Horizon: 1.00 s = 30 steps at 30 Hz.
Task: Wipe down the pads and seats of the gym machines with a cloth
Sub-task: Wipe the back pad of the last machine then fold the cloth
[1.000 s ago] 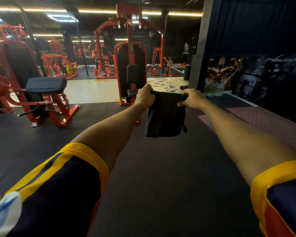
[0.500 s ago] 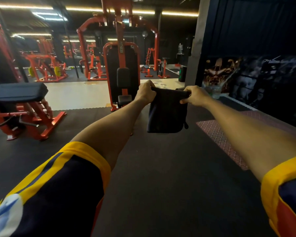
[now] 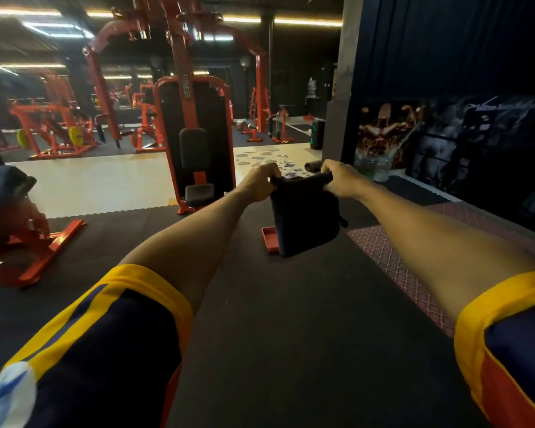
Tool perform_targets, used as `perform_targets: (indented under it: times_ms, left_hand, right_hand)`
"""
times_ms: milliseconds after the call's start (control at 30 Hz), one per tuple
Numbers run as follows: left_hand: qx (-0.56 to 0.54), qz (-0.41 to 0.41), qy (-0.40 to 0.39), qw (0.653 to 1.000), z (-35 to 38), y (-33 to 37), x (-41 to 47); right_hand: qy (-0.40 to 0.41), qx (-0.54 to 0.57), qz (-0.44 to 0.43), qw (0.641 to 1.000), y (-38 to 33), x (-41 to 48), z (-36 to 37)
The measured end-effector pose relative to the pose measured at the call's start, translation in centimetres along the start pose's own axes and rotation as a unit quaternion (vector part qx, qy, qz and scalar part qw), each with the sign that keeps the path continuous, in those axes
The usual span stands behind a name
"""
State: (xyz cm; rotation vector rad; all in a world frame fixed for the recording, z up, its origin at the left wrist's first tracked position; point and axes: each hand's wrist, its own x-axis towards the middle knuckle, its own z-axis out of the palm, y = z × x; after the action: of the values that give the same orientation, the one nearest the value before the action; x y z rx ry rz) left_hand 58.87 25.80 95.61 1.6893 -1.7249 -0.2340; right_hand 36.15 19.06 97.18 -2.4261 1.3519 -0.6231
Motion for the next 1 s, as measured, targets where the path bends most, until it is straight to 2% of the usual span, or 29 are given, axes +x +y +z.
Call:
perform_targets:
  times_ms: [200,400,767,1000]
  left_hand:
    - [0.001,-0.028,-0.069,0.997,3.2,-2.1,10.5]
    - [0.000,-0.039,-0.084,0.996,8.5,-8.1,21.6]
    - [0.008,-0.047,-0.062,0.997,16.1,-19.4,42.5]
    - [0.013,-0.087,-0.100,0.991,20.8,-26.8,52.3]
  right_hand:
    - [-0.014,0.018,-0.014,1.000,5.3,10.9,0.6]
    - [-0.067,0.018,-0.009,0.998,11.8,22.1,4.3]
    - [-0.057,0.044,0.055,0.996,20.8,43.2,10.6]
    - [-0.077,0.064,0.082,0.992,25.4,54.1,16.0]
